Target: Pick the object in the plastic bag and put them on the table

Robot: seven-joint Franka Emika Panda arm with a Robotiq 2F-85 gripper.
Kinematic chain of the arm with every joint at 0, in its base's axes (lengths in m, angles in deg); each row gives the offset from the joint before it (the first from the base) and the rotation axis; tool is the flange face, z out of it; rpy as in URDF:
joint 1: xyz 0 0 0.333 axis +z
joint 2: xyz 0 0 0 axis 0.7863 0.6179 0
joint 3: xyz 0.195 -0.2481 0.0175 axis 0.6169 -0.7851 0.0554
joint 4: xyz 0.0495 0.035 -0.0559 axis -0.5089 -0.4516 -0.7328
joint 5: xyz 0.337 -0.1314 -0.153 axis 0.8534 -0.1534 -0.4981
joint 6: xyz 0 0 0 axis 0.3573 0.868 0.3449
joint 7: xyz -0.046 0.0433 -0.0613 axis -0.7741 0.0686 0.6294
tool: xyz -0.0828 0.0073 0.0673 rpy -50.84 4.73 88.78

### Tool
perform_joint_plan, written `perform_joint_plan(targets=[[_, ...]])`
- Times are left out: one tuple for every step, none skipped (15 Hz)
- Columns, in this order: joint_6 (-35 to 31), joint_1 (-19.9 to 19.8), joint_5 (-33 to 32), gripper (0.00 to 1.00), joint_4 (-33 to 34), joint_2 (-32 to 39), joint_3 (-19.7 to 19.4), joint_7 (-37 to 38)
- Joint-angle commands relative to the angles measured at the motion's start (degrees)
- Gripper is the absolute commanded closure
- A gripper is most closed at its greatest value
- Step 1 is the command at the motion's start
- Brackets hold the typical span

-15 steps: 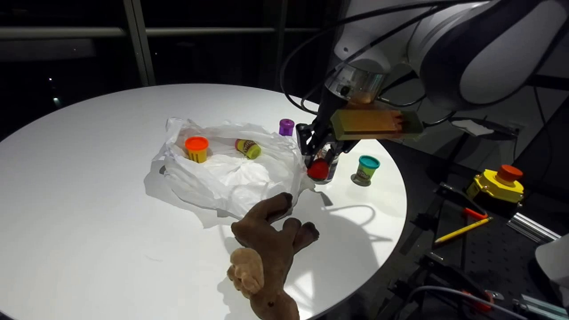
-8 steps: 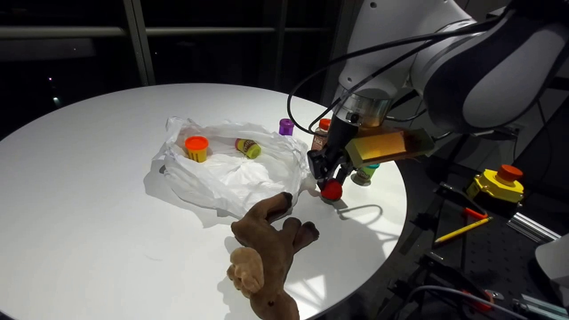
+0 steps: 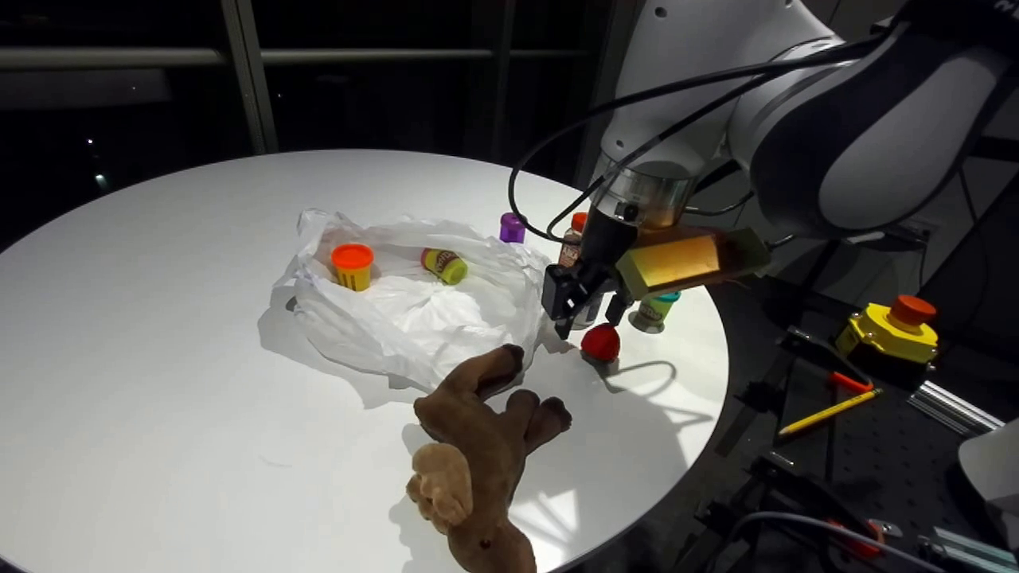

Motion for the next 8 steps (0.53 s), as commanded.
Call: perform_joint_plan(targets=[[1.15,4.01,-4.49,0.0,0.59,-3.68,-3.15,2.34],[1.11,6.26,-6.96,0.0,0.85,-4.51,-4.69,3.97],[1.48,7.98,-9.04,0.0,1.23,-5.61,-5.59,5.22],[1.81,9.89,-11.4,0.0,2.14,-6.35,-6.38,6.74],[2.19,11.49,-13.45,0.0,3.13,-6.94,-6.77,8.13],[2.32,12.98,-15.52,0.0,4.62,-7.22,-6.86,9.37],[2.03,13.66,-16.41,0.0,6.01,-7.02,-6.17,9.34],[2.11,14.01,-16.37,0.01,8.03,-6.03,-5.15,8.36]])
